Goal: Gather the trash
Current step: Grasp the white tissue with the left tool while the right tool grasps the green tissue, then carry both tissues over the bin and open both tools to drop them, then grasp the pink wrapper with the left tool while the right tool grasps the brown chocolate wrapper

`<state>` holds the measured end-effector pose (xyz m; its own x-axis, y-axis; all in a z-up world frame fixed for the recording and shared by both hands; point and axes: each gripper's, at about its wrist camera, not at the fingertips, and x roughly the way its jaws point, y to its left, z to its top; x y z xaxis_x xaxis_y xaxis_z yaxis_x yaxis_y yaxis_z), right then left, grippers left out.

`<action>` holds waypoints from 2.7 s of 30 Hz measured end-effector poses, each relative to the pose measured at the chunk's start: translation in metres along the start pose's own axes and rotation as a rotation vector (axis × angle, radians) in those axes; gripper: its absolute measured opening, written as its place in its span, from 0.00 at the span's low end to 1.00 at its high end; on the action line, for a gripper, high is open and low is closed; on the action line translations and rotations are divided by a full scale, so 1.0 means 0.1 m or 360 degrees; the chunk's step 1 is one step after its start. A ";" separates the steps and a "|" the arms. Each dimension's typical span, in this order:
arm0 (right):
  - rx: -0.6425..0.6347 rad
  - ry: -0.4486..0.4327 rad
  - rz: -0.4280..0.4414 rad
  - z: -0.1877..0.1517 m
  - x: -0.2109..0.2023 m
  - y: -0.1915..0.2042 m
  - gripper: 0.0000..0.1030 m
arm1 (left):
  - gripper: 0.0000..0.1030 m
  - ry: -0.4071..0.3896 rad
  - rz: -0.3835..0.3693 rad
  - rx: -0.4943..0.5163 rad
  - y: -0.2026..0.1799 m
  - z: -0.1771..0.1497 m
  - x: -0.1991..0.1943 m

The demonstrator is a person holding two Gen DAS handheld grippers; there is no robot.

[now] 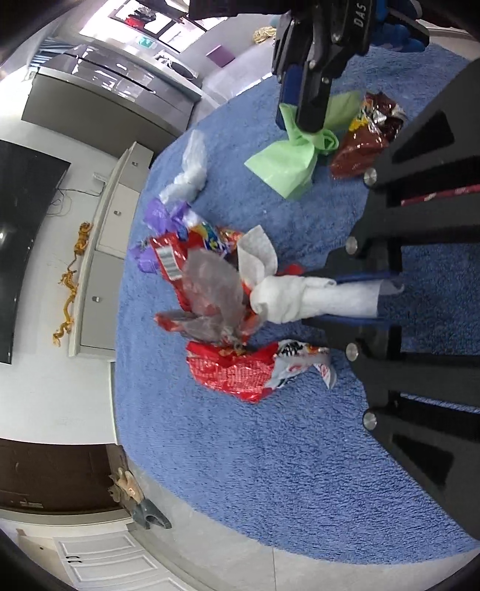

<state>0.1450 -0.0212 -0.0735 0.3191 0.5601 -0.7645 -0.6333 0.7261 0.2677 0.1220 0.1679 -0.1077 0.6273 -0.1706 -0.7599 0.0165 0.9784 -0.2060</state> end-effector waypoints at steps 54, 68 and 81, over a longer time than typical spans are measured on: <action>0.1272 -0.0460 -0.0917 -3.06 -2.64 -2.64 0.19 | 0.51 0.0337 -0.0789 0.1072 -4.91 -0.56 0.53; 0.1054 -0.0515 -0.0828 -2.54 -2.60 -2.17 0.24 | 0.51 0.0115 -0.0553 0.0970 -3.87 -0.38 0.09; 0.0572 -0.0371 -0.0476 -1.57 -1.84 -1.22 0.31 | 0.51 -0.0011 -0.0050 0.0548 -1.78 -0.36 -0.23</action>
<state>0.0530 -0.2755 -0.0578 0.6235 0.3515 -0.6983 -0.2214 0.9361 0.2735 0.0763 -0.0060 -0.0758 0.6275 -0.2019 -0.7520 0.2970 0.9548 -0.0085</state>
